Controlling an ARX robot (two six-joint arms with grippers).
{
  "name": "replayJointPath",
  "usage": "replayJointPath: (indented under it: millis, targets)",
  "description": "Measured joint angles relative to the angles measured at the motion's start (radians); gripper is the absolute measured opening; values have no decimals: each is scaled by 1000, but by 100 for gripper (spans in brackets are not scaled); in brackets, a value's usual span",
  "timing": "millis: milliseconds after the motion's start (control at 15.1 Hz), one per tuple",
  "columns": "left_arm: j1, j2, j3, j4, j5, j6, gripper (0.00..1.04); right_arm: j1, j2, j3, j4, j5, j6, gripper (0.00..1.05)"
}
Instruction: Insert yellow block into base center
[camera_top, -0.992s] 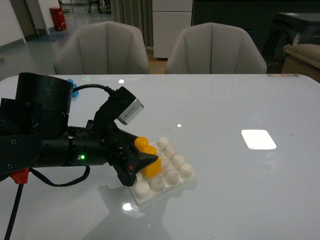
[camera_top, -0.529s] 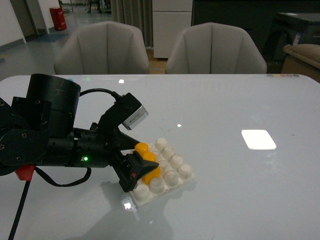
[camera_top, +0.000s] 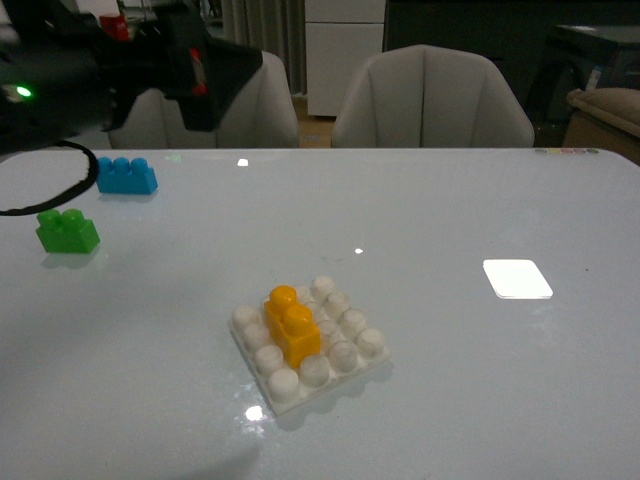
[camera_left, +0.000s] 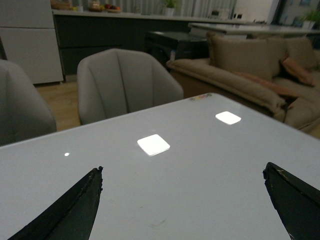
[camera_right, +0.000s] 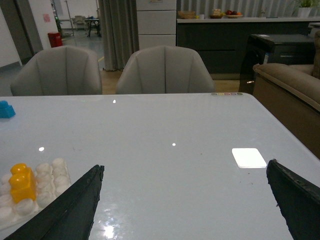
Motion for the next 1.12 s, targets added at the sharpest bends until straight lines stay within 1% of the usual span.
replayJointPath:
  millis: [66,198,264,331,397,463,529,595,661,727,1124]
  targets:
    - [0,-15,-13,7,-1,-8,98,0,0,0,0,0,0,98]
    - [3,-209,-157,27,-46,-55,98,0,0,0,0,0,0,98]
    - [-23,-369,-226,-151,-293,-7,86,0,0,0,0,0,0,98]
    - [-6,-533,-327,-278,-475,47,74,0,0,0,1,0,0,98]
    - [44,-666,-411,-364,-560,72,63,0,0,0,0,0,0,98]
    - [96,-805,-491,-417,-570,85,50,0,0,0,0,0,0,98]
    - [100,-887,-533,-409,-562,92,39,0,0,0,0,-1,0,98]
    - [99,-934,-553,-400,-544,97,28,0,0,0,0,0,0,98]
    - [132,-968,-586,-402,-488,98,16,0,0,0,0,0,0,98]
    - [175,-993,-627,-417,-468,99,3,0,0,0,0,0,0,98]
    - [178,-1192,-741,-500,-464,99,2,0,0,0,0,0,0,98]
